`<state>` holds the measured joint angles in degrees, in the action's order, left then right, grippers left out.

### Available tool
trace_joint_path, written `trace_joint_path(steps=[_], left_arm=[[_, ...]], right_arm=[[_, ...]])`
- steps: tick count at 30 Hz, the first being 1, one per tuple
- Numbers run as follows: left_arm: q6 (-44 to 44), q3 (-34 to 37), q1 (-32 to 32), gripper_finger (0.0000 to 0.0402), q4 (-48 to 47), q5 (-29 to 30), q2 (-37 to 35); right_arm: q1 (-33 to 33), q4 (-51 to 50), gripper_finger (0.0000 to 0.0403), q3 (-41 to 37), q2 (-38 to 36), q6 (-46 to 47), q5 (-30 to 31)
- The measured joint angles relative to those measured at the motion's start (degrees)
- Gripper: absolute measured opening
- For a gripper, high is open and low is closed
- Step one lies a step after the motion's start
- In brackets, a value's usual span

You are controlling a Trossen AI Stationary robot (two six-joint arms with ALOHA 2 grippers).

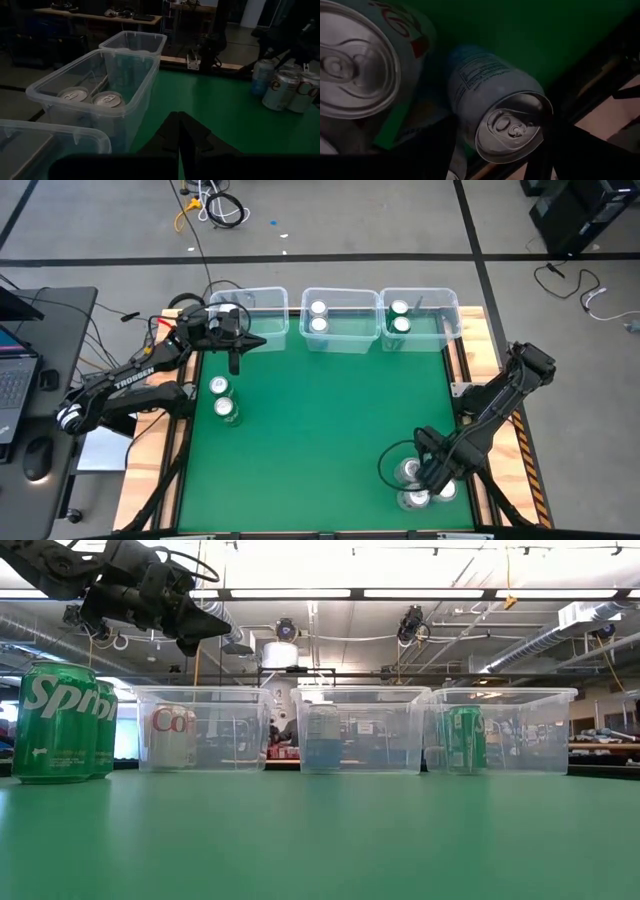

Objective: Sort soda cans
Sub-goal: Put the top blue white soda can into the middle transparent bin

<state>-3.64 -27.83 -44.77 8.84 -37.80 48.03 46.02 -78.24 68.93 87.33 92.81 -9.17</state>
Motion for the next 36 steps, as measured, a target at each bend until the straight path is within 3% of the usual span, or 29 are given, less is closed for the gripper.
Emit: trace_joint_path(steps=[10,22,36], left_arm=[[0.9,0.0,1.1,0.0004,0.0,0.0,0.0],[0.9,0.0,2.2,0.0004,0.0,0.0,0.0],[0.9,0.0,2.2,0.0004,-0.2,0.0,0.0]], right_arm=[[-0.8,1.5,0.0274,4.4,0.3,0.0,3.5],[-0.8,-4.0,0.0278,4.4,0.3,-0.5,3.7],[-0.7,3.4,0.0281,-1.5,-0.2,-3.0,2.1]])
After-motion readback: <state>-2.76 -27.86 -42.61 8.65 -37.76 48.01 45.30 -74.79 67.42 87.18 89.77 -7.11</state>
